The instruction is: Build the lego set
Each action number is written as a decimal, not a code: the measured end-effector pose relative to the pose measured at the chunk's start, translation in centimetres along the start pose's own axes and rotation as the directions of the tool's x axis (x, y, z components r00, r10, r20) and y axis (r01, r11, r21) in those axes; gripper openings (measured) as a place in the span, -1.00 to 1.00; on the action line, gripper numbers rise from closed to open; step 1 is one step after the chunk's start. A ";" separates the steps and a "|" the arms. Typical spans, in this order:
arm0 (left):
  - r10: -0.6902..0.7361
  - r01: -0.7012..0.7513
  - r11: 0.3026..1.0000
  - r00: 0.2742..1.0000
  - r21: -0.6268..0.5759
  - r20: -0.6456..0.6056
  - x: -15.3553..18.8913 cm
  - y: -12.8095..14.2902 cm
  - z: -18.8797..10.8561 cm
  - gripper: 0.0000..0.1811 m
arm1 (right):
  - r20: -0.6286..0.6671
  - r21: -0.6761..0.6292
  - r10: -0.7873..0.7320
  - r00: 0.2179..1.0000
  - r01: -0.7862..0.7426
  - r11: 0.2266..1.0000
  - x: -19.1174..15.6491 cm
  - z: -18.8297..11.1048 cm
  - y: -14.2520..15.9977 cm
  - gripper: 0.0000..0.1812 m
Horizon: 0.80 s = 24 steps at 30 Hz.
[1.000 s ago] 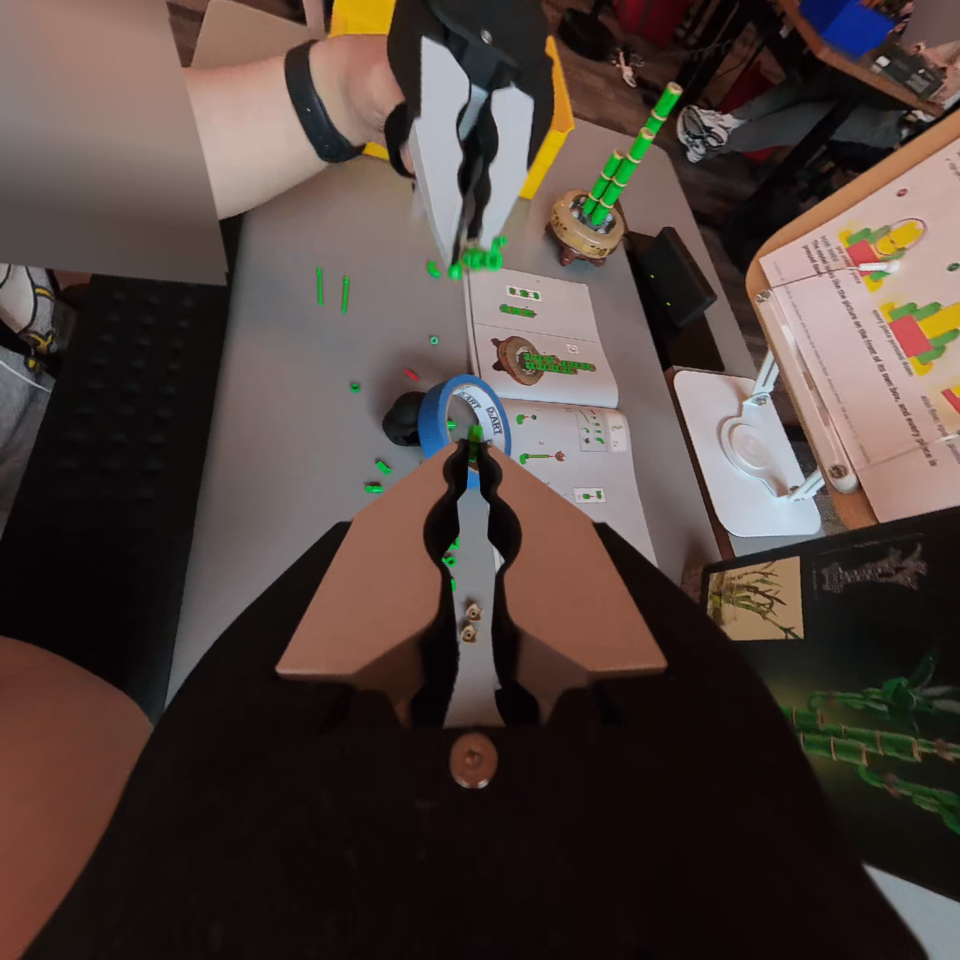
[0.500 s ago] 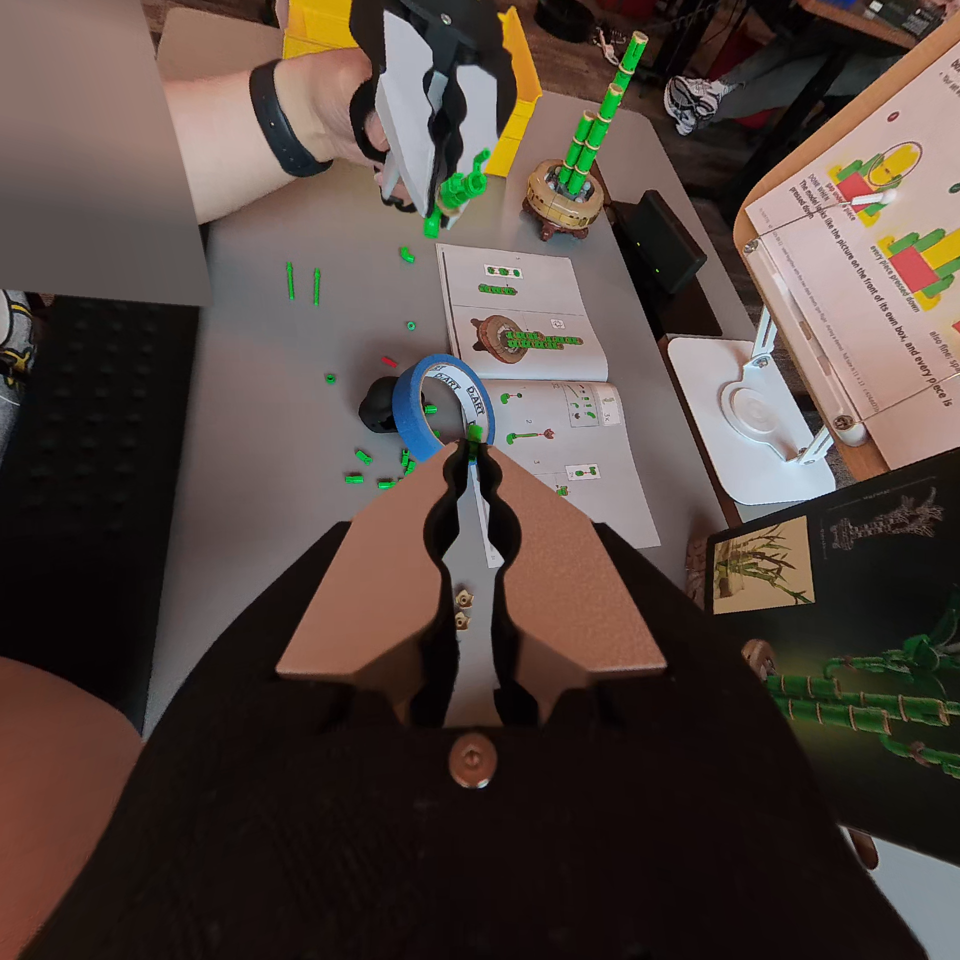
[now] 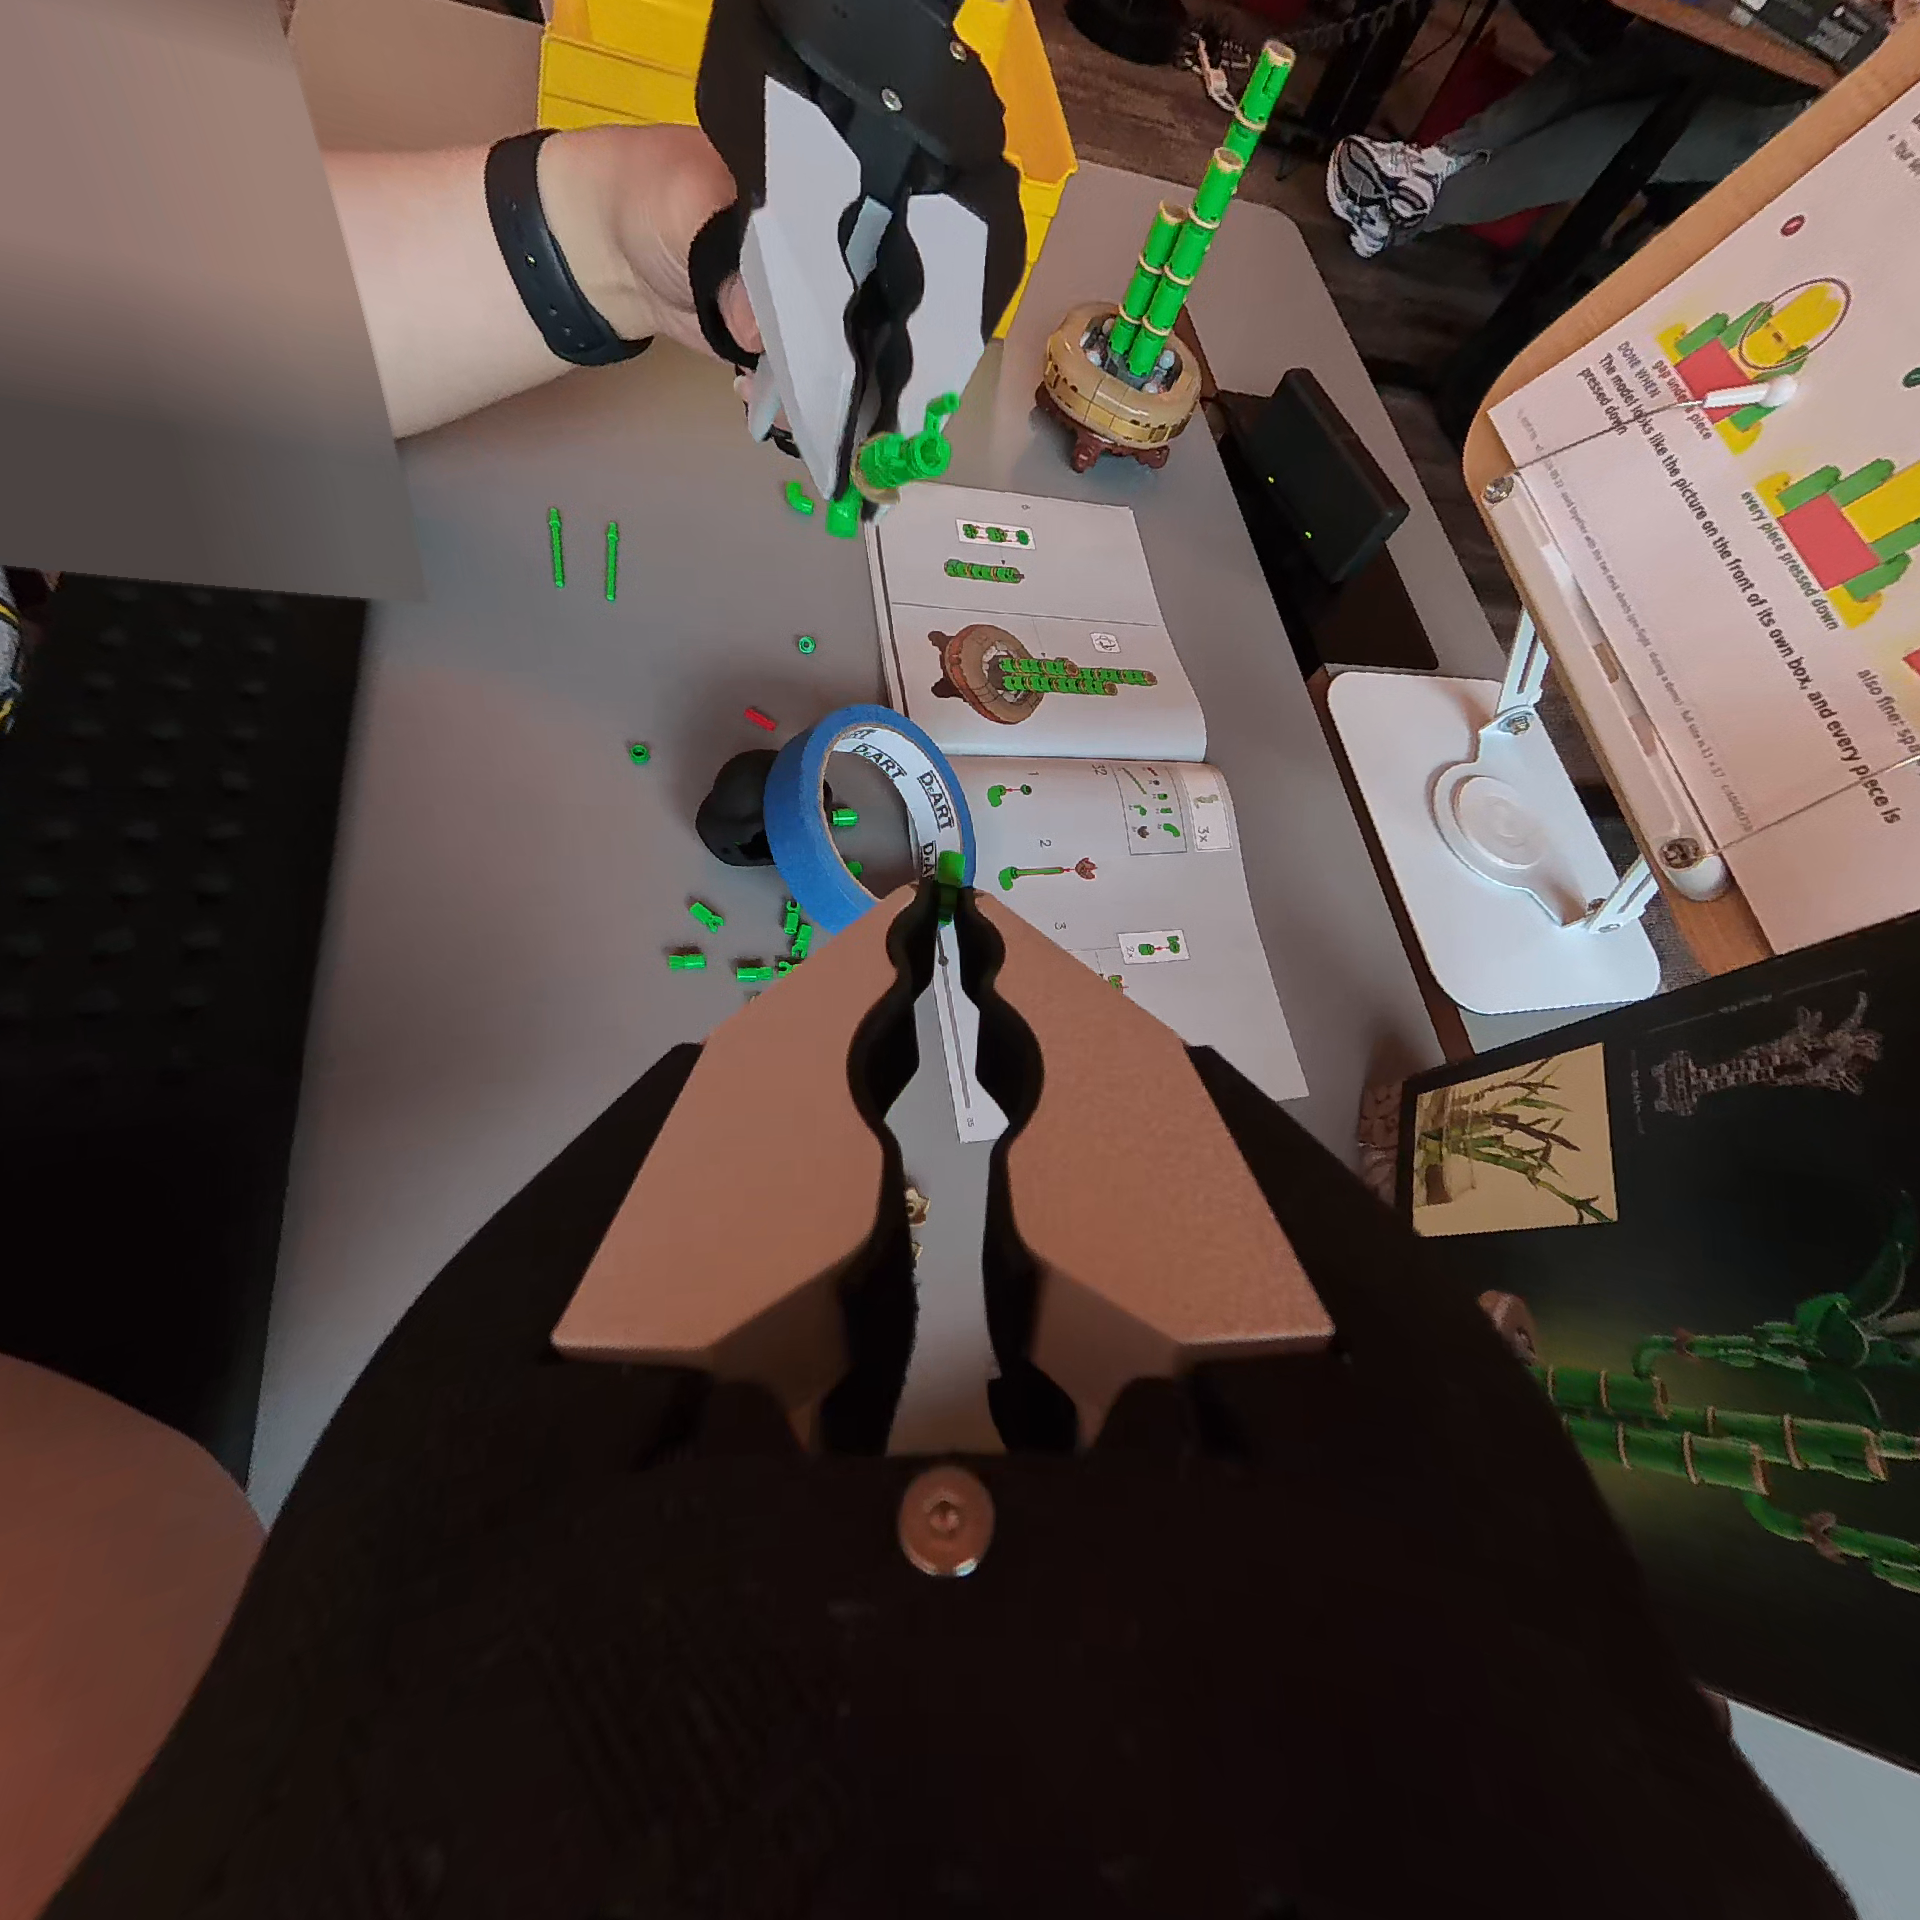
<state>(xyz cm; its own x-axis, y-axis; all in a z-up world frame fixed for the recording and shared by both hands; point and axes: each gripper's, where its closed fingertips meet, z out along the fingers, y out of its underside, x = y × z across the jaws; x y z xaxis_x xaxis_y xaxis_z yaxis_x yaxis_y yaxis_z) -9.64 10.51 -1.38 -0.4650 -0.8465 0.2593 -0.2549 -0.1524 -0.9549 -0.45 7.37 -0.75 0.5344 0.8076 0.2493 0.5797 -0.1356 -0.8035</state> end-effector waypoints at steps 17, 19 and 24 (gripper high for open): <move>0.126 -0.110 0.943 0.991 0.314 -0.034 2.1 -4.6 -0.9 -0.94 | 0.217 -0.471 -0.248 0.944 0.324 0.820 -1.2 -1.6 -10.6 -0.99; 0.129 -0.110 0.926 0.991 0.361 -0.030 2.2 -5.2 -1.1 -0.94 | 0.231 -0.519 -0.246 0.941 0.333 0.787 -0.6 -1.9 -12.1 -0.99; 0.140 -0.131 0.883 0.990 0.451 0.015 2.2 -6.6 -1.8 -0.94 | 0.269 -0.611 -0.139 0.953 0.280 0.740 -0.5 -2.1 -14.1 -0.99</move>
<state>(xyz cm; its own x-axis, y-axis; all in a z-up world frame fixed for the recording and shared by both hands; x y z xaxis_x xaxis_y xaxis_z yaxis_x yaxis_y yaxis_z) -10.47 10.56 5.77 -0.4837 -0.8668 0.1212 0.2184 -0.2537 -0.9423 -7.60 7.73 11.63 0.2634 0.9428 0.2042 0.9548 -0.2246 -0.1947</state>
